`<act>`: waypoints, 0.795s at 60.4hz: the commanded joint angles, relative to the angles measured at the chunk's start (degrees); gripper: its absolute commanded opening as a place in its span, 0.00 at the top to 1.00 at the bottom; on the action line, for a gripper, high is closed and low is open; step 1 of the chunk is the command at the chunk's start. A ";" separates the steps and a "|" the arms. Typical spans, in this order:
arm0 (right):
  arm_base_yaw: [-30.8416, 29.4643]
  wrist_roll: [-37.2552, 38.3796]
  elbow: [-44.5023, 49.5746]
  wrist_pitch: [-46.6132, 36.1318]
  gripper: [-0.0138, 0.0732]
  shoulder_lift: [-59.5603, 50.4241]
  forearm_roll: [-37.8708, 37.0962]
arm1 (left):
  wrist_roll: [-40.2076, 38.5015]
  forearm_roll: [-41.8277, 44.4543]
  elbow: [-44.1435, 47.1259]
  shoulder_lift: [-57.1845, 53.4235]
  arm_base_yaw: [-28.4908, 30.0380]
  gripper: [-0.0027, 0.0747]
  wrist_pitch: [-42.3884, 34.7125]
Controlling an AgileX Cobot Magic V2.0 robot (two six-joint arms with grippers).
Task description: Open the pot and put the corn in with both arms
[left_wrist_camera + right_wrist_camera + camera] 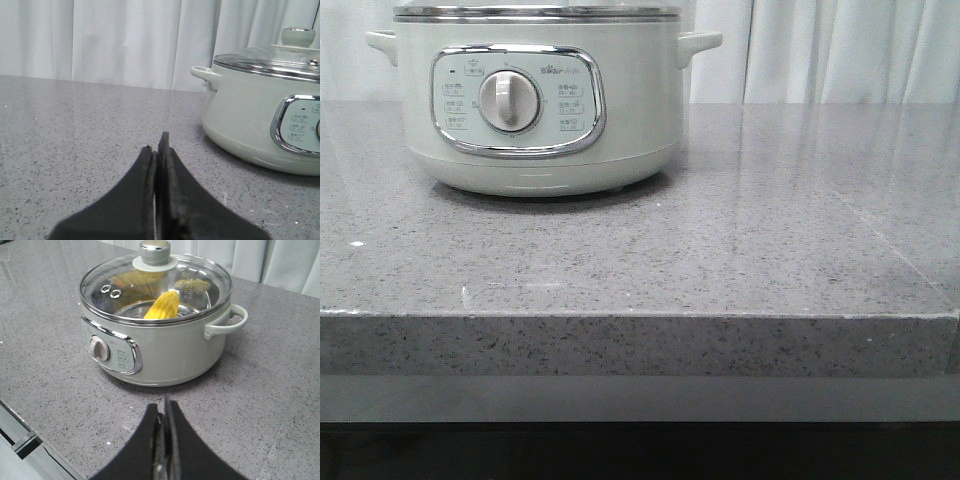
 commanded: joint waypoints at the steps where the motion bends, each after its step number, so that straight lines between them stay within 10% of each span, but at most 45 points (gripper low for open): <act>1: 0.01 -0.20 -1.65 -4.06 0.92 0.08 0.06 | -0.45 -0.01 0.32 -0.92 0.09 0.99 -4.74; 31: -0.24 -0.20 -0.72 -4.34 0.92 -0.91 -0.01 | -0.45 -0.01 0.32 -0.92 0.09 0.99 -4.74; 48: -14.75 -0.25 11.59 -6.81 0.92 -18.06 -0.26 | -0.45 -0.01 0.32 -0.92 0.09 0.99 -4.74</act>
